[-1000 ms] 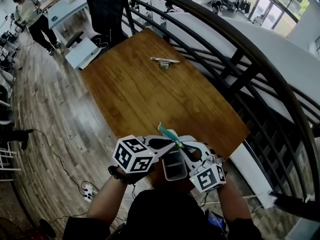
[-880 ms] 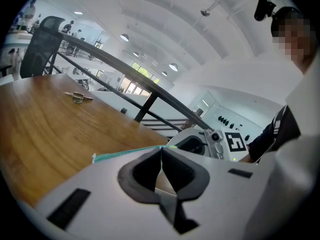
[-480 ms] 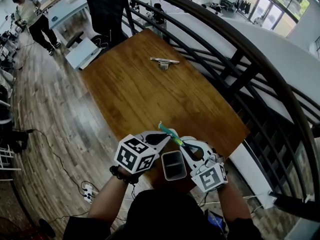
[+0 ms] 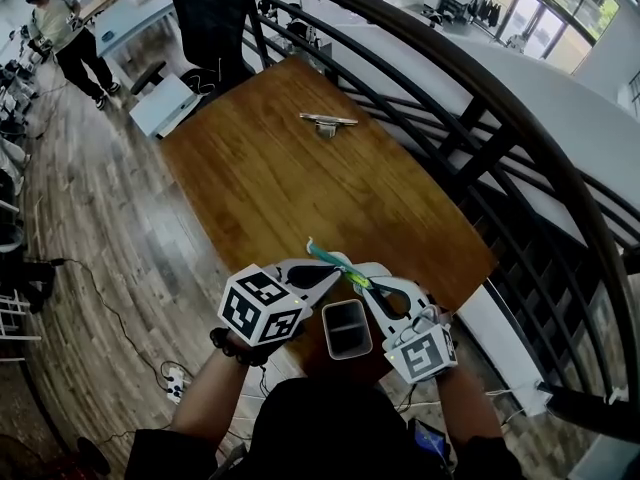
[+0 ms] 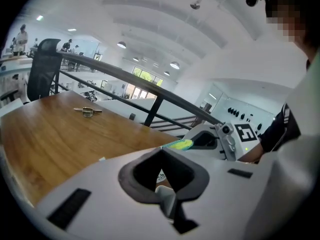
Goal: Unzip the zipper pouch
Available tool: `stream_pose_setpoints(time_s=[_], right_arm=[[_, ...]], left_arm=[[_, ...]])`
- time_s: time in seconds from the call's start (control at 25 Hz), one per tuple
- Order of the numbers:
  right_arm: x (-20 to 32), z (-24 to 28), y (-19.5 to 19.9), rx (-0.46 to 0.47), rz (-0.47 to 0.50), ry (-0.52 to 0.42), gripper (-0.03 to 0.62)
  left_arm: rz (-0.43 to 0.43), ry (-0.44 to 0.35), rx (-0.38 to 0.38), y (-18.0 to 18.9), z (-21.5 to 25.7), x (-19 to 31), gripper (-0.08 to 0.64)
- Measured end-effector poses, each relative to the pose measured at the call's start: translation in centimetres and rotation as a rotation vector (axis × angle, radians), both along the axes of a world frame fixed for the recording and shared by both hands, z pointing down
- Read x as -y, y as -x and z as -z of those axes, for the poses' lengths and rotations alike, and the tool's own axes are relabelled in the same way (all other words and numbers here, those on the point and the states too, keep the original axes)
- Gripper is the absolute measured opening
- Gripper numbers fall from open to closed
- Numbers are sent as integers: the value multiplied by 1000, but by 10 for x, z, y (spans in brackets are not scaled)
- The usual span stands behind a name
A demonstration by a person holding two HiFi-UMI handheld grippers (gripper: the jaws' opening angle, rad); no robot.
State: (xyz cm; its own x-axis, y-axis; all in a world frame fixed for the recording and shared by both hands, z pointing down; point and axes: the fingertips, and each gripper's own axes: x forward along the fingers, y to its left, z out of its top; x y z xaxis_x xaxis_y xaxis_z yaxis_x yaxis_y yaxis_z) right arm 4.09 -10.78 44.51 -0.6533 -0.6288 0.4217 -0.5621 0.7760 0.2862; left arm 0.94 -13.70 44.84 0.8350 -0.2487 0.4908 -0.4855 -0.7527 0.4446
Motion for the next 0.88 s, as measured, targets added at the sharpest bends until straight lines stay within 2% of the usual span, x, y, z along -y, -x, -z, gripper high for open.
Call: stream_pose_setpoints(time_s=[0.32, 0.64, 0.88], right_arm=[[0, -1, 0, 2, 4, 11, 5], [-1, -5, -1, -19, 26, 19, 5], [2, -8, -1, -25, 6, 20, 5]], left_arm=[[56, 19, 2, 12, -10, 6, 14], [50, 32, 5, 12, -14, 3, 14], [67, 36, 13, 17, -18, 7, 14]])
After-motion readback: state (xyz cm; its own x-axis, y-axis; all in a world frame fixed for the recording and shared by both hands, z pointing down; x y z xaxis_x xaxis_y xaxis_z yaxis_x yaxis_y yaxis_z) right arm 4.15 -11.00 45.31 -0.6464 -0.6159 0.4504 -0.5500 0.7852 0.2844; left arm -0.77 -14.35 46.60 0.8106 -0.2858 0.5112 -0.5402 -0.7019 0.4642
